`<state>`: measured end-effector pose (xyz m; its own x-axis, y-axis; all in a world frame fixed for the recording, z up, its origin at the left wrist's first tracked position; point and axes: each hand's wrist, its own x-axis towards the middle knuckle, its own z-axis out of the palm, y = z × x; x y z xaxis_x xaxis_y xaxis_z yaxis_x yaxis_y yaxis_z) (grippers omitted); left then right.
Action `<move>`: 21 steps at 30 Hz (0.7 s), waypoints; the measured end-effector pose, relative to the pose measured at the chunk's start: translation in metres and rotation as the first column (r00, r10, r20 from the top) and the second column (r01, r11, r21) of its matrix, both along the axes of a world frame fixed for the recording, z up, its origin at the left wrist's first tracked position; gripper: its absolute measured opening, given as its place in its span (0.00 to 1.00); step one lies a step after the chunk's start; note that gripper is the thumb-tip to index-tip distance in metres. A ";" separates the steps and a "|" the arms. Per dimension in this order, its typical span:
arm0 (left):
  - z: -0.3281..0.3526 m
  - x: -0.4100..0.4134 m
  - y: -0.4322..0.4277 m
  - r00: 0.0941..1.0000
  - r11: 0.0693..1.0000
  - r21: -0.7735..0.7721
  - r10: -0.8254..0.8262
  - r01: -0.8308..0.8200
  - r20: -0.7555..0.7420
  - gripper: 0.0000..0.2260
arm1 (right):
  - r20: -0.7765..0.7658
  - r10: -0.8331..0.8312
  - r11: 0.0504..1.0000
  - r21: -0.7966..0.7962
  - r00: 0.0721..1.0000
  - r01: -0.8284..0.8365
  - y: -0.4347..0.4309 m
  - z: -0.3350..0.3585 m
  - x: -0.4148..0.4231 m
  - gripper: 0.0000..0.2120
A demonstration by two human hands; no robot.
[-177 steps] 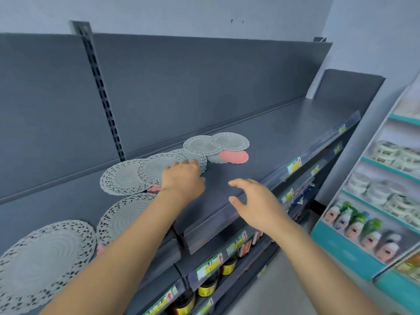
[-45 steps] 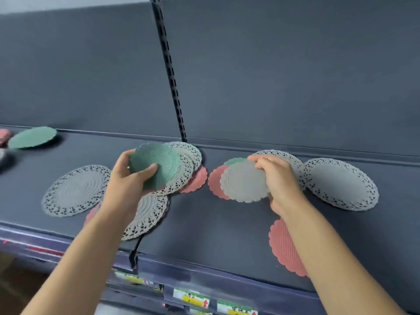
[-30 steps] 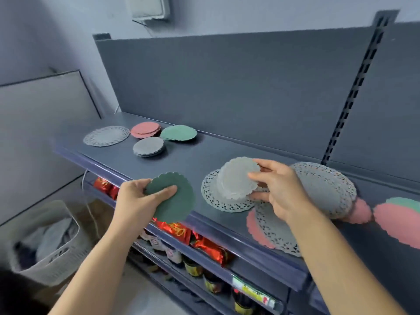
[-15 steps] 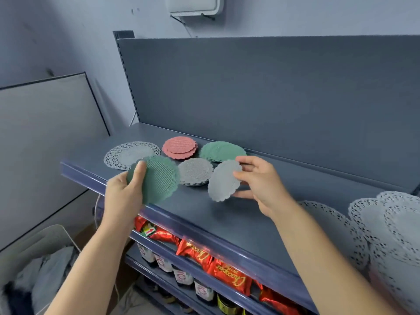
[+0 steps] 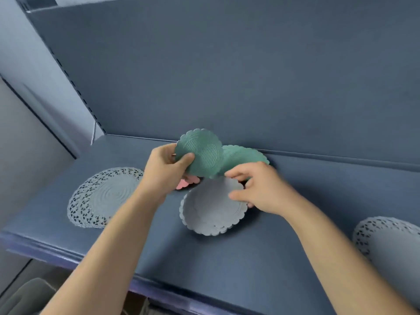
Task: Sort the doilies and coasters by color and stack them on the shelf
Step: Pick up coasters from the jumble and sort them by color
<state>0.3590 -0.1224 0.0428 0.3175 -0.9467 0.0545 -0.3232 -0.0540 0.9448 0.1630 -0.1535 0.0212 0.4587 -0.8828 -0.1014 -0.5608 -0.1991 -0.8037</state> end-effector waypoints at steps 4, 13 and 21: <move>-0.001 -0.015 -0.049 0.984 0.984 0.002 -0.177 0.177 0.018 0.07 | -0.070 -0.040 0.999 0.022 0.997 0.042 0.007 0.002 0.001 0.21; -0.008 -0.027 -0.101 0.537 0.918 0.146 -0.338 0.368 0.773 0.27 | -0.053 -0.538 0.843 -0.052 0.842 0.535 0.055 0.007 0.002 0.13; 0.012 -0.050 -0.082 0.242 0.835 0.022 -0.184 0.549 0.953 0.21 | -0.133 -0.743 0.667 -0.084 0.656 0.740 0.117 0.015 -0.014 0.15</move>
<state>0.3088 -0.2046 0.0546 -0.4867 -0.8210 0.2986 -0.8636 0.5036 -0.0230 0.1486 -0.0362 0.0360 -0.3678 -0.9258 -0.0872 -0.6361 0.3189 -0.7026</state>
